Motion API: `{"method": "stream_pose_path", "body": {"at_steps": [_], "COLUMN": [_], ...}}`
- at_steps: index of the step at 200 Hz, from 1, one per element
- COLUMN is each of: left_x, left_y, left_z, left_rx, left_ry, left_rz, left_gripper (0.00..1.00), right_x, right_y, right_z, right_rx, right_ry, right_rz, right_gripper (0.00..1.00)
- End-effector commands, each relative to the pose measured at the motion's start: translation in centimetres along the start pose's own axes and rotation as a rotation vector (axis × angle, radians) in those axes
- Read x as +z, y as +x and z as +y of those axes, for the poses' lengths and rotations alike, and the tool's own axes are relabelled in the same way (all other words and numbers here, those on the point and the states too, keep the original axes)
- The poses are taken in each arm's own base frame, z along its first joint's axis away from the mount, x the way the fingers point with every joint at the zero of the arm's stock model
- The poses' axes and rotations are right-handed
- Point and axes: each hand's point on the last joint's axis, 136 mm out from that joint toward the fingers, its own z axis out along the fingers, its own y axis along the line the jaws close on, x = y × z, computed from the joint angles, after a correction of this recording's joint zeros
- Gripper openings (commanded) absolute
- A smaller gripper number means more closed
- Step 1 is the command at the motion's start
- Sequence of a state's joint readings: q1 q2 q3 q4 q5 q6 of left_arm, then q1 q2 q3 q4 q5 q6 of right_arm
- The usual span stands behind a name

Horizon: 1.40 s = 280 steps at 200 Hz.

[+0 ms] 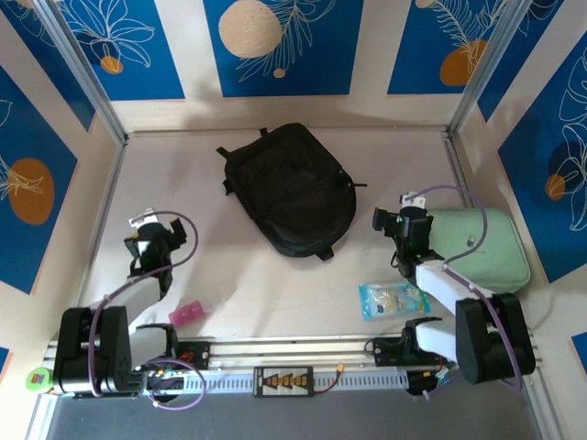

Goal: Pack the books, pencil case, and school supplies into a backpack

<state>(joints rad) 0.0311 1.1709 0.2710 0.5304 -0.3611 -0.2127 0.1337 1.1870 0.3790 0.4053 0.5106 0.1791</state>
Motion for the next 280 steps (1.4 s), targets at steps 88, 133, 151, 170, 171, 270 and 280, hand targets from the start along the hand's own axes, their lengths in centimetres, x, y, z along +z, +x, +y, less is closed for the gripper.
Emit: {"method": "stream_pose_path", "body": {"at_steps": [88,133,151,170,171,270,280], "left_x": [0.7,1.5,1.8,2.2,2.3,3.2,3.1], "left_y": [-1.6,-0.9,-0.8,-0.6,-0.6,-0.7,-0.7], "left_z": [-8.1,-8.0,-8.7,-8.7,-8.7,-9.3,-9.4], "left_rx": [0.118,0.125,0.158,0.177,0.177,0.224,0.222], "left_ry": [0.441,0.401,0.405,0.359,0.357,0.31,0.316], "left_rz": [-0.22,-0.208,-0.19,-0.167,-0.166,-0.119,-0.125], "left_gripper": [1.0,1.0,1.0,1.0,1.0,1.0,1.0], "right_x": [2.7,3.9,3.8,3.7,3.7,4.8,4.7], "right_y": [-1.8,-1.3,-1.3,-1.1,-1.1,-0.4,-0.5], "right_z": [4.3,3.5,3.6,3.7,3.7,2.5,2.6], "right_rx": [-0.118,-0.079,-0.076,-0.074,-0.074,-0.007,-0.007], "right_ry": [-0.215,-0.209,-0.225,-0.237,-0.239,-0.245,-0.245], "right_rz": [-0.13,-0.114,-0.119,-0.118,-0.118,-0.077,-0.078], "right_gripper": [0.99,0.99,0.99,0.99,0.99,0.99,0.99]}}
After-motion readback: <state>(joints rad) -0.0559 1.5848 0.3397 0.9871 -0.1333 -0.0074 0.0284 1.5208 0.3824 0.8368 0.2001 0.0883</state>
